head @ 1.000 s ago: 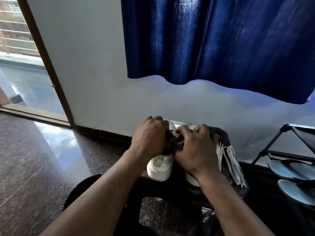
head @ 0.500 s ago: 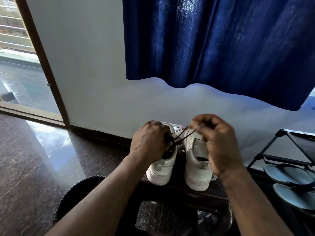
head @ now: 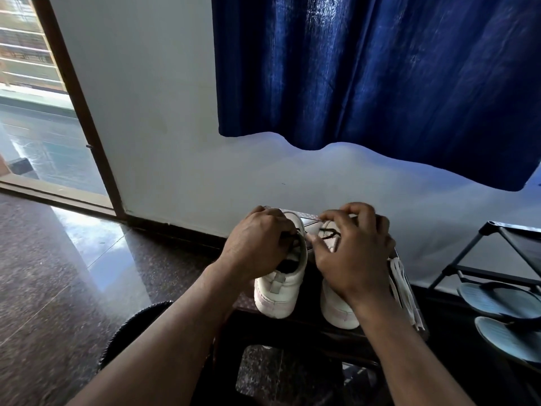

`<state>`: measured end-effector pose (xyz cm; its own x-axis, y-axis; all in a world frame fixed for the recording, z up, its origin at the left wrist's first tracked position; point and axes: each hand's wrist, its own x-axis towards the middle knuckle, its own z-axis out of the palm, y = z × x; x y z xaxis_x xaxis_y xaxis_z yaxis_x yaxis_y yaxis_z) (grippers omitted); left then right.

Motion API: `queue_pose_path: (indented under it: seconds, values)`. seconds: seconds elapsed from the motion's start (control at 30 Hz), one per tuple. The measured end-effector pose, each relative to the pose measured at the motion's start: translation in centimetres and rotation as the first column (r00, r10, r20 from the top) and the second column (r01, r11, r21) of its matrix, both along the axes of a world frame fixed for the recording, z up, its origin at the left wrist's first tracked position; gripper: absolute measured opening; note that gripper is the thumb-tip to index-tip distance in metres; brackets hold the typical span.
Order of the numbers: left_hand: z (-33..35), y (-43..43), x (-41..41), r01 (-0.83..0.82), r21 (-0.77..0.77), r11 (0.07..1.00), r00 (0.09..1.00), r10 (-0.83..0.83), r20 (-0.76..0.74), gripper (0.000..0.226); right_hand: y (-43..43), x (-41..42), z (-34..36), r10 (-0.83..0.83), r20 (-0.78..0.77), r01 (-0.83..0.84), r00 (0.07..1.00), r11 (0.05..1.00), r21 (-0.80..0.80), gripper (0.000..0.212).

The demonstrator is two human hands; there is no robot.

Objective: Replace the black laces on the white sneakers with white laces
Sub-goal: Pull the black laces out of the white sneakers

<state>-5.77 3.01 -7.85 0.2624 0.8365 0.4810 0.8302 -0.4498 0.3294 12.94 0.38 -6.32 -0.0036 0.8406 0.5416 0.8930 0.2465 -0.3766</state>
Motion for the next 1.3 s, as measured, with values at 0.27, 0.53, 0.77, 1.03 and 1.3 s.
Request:
queue_pose_path:
  seconds: [0.27, 0.53, 0.77, 1.03, 1.3]
  values:
    - [2.0, -0.8, 0.4, 0.1, -0.411, 0.906, 0.487, 0.316, 0.814, 0.015, 0.1, -1.7, -1.1, 0.036, 0.183, -0.027, 0.982, 0.998, -0.05, 0.031]
    - [2.7, -1.1, -1.9, -0.09, -0.301, 0.95, 0.924, 0.192, 0.331, 0.02, -0.1, -2.2, -1.4, -0.034, 0.183, 0.037, 0.983, 0.999, -0.009, 0.025]
    - [3.6, -1.9, -2.3, -0.117, -0.235, 0.965, 0.962, 0.169, 0.215, 0.022, -0.4, -2.8, -1.9, -0.059, 0.186, 0.052, 0.981, 0.998, 0.047, 0.018]
    - [4.2, -2.3, -2.1, -0.13, -0.14, 0.982, 0.944, 0.165, 0.286, 0.016, -0.4, -2.8, -1.7, -0.05, 0.159, 0.05, 0.986, 0.999, 0.007, 0.023]
    - [5.6, -2.4, -4.3, -0.021, -0.429, 0.903, 0.852, 0.24, 0.465, 0.02, -0.5, -2.9, -1.6, -0.057, 0.153, 0.057, 0.987, 0.998, 0.006, 0.032]
